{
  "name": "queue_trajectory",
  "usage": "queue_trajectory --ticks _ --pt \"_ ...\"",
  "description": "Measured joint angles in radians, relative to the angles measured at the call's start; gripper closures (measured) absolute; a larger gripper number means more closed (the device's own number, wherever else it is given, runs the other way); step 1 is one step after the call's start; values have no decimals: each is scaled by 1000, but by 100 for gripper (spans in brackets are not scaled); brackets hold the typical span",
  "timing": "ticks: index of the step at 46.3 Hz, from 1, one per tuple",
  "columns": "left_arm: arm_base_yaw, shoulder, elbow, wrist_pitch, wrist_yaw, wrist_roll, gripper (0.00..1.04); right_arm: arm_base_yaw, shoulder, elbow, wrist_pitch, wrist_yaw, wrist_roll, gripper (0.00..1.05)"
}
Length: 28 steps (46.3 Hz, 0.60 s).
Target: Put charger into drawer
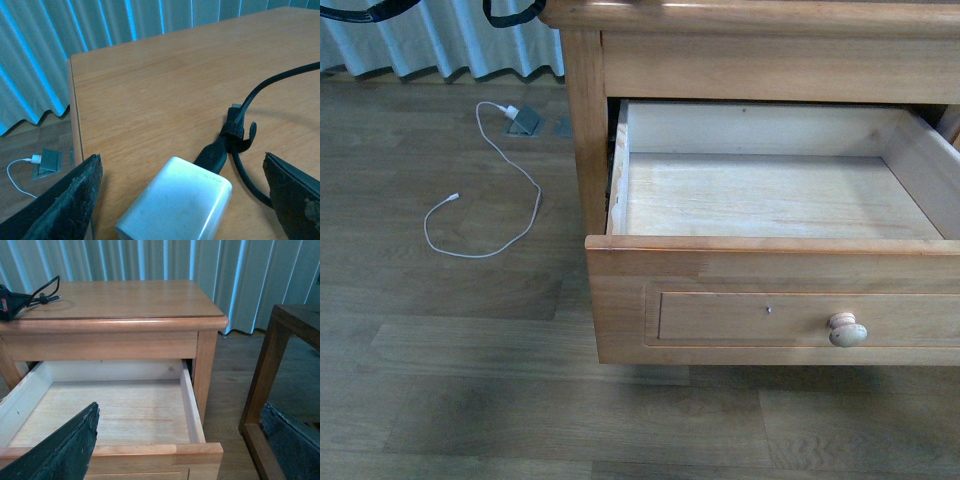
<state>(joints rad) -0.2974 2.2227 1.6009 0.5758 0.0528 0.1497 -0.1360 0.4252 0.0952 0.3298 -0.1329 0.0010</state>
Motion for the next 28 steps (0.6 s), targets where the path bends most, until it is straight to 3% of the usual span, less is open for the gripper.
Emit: queue_trajectory --ticks 9,22,28 --pt "-6 18 34 -31 10 -16 7 0 0 0 0 0 0 8" --pt "-27 11 29 -64 -8 -20 62 0 0 0 0 0 0 8" --pt "-27 -6 -4 -36 -18 -23 65 0 0 0 0 0 0 8"
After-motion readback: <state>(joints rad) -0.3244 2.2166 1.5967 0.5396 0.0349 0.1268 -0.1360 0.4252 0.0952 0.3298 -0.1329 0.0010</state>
